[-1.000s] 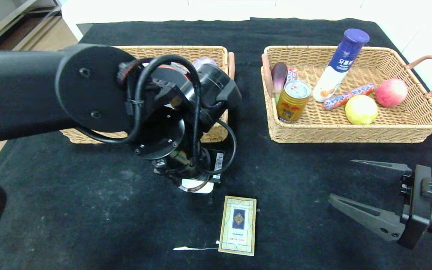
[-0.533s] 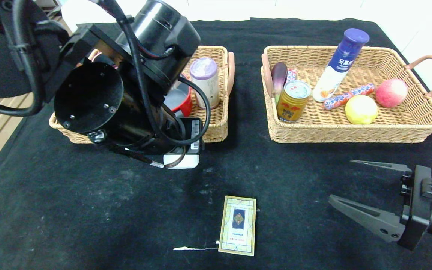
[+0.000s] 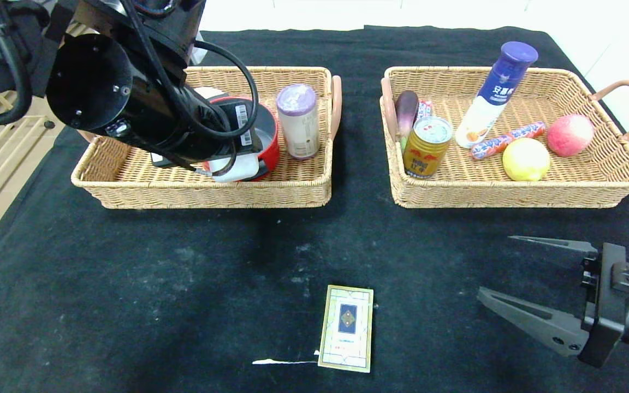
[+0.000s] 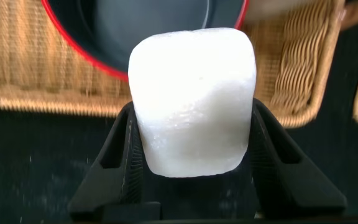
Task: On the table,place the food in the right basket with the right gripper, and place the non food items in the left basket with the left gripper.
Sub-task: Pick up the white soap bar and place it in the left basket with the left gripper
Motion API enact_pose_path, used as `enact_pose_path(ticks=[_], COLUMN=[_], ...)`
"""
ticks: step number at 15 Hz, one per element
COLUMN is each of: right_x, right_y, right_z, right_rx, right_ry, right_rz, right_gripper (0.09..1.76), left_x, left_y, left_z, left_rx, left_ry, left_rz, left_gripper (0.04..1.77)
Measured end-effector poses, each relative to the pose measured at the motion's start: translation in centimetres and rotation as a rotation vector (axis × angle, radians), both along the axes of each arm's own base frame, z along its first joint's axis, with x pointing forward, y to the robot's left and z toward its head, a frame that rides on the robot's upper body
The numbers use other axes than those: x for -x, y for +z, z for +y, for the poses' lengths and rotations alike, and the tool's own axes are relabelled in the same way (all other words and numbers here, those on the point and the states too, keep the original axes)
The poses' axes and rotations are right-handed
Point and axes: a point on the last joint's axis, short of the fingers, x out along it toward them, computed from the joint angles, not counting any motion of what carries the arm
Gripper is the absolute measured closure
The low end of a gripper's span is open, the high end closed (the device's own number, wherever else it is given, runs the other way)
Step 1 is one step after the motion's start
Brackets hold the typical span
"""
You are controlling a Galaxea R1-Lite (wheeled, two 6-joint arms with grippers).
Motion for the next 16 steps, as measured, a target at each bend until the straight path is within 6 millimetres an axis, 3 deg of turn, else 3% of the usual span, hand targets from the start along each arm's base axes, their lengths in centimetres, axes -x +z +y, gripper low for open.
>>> enact_pose_path(ticks=[5,11,16], right_x=[0.1,0.1,0.1], right_y=[0.1,0.1,0.1], right_z=[0.0,0.0,-0.1], right_rx=[-0.002,-0.003,-0.003], right_ry=[0.001,0.001,0.000], right_rz=[-0.003,-0.006,-0.007], right_gripper=[0.14,0.14,0.14], left_x=[-2.3,-4.7,-5.5], left_y=[1.1,0.4,0.4], left_z=[0.2,0.0,0.3], left_rx=[0.029,0.037,0.040], left_ry=[0.014,0.037,0.052], left_rz=[-0.159,-0.222,-0.256], left_gripper=[0.80,0.80,0.80])
